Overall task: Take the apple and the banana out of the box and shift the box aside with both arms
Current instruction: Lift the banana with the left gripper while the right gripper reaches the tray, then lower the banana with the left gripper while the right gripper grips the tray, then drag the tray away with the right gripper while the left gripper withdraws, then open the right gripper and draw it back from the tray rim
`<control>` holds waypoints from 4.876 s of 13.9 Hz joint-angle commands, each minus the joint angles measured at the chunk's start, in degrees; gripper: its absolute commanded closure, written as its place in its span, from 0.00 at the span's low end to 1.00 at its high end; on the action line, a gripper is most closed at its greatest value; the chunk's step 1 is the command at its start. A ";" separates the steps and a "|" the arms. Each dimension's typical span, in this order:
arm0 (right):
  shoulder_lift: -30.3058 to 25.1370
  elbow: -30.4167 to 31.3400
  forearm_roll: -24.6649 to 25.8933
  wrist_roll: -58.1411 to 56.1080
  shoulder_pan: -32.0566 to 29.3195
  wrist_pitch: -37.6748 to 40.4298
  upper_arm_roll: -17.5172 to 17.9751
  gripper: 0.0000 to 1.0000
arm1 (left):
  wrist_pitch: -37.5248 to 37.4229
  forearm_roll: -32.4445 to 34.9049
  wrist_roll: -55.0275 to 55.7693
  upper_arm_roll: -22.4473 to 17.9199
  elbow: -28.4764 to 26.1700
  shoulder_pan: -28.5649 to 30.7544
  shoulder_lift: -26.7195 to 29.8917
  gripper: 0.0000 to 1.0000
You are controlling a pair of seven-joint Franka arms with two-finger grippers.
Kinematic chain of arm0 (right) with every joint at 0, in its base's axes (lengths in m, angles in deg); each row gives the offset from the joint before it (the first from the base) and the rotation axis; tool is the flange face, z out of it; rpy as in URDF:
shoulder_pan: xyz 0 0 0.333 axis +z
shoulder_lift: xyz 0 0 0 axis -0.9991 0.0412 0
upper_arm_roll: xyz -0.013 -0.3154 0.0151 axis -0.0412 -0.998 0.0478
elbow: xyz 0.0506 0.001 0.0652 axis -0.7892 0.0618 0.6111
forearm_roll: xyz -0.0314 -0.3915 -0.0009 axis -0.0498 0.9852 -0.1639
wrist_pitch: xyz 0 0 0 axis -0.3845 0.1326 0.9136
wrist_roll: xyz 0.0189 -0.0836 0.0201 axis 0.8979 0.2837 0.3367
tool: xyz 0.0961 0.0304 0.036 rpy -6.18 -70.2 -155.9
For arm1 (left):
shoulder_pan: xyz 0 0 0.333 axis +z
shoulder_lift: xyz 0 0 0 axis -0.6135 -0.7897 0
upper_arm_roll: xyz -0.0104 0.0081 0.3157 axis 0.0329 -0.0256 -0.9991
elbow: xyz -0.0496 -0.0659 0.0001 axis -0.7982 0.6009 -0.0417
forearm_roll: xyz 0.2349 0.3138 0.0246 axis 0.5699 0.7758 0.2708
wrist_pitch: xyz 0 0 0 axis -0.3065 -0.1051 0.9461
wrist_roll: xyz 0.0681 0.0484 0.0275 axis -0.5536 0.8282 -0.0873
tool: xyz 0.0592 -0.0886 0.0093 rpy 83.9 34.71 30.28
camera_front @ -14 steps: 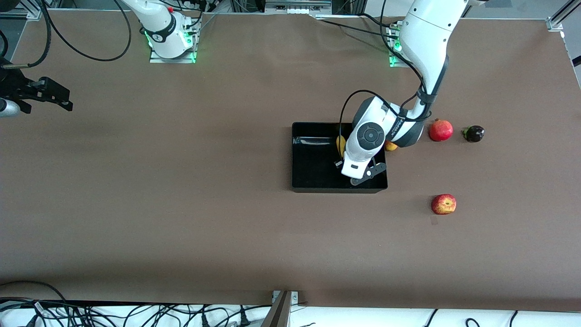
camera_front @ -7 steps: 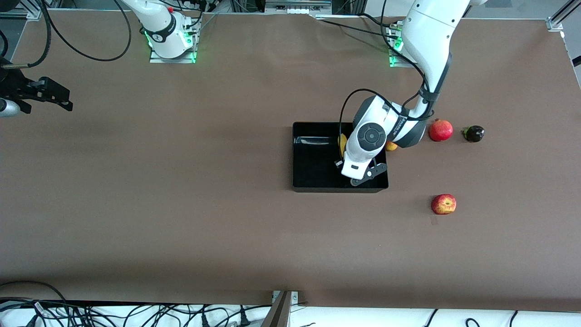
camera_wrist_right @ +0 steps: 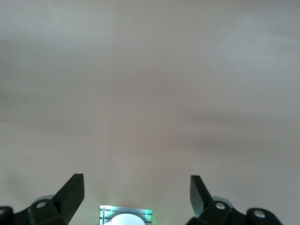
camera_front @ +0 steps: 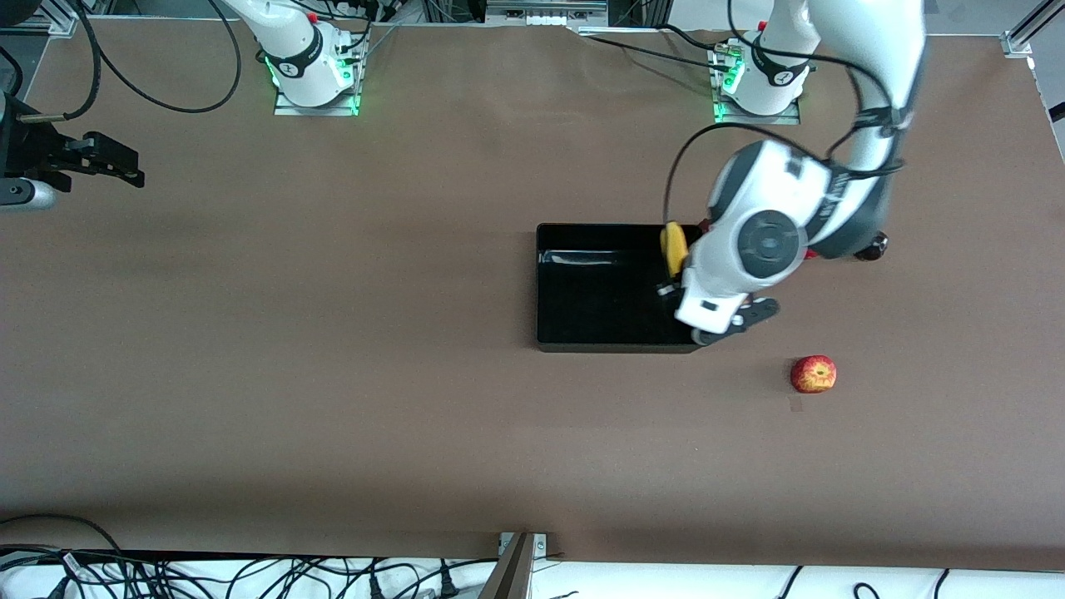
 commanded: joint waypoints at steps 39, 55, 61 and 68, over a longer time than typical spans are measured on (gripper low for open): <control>25.52 0.22 -10.81 28.98 42.86 -26.59 -20.50 1.00 | -7.66 9.63 -47.90 -5.19 0.83 18.91 7.90 0.00; 18.82 24.94 -13.54 -4.11 39.35 -36.43 -42.68 1.00 | -9.18 6.63 -43.94 -4.84 1.45 15.74 22.87 0.00; 19.00 24.94 -13.45 -4.02 38.29 -35.73 -42.76 0.02 | -9.35 6.46 -41.58 -4.58 1.10 15.12 24.46 0.00; 16.97 2.65 -13.27 -4.89 38.03 -8.02 -47.15 0.00 | -9.53 6.37 -36.82 -3.35 2.15 15.21 22.87 0.00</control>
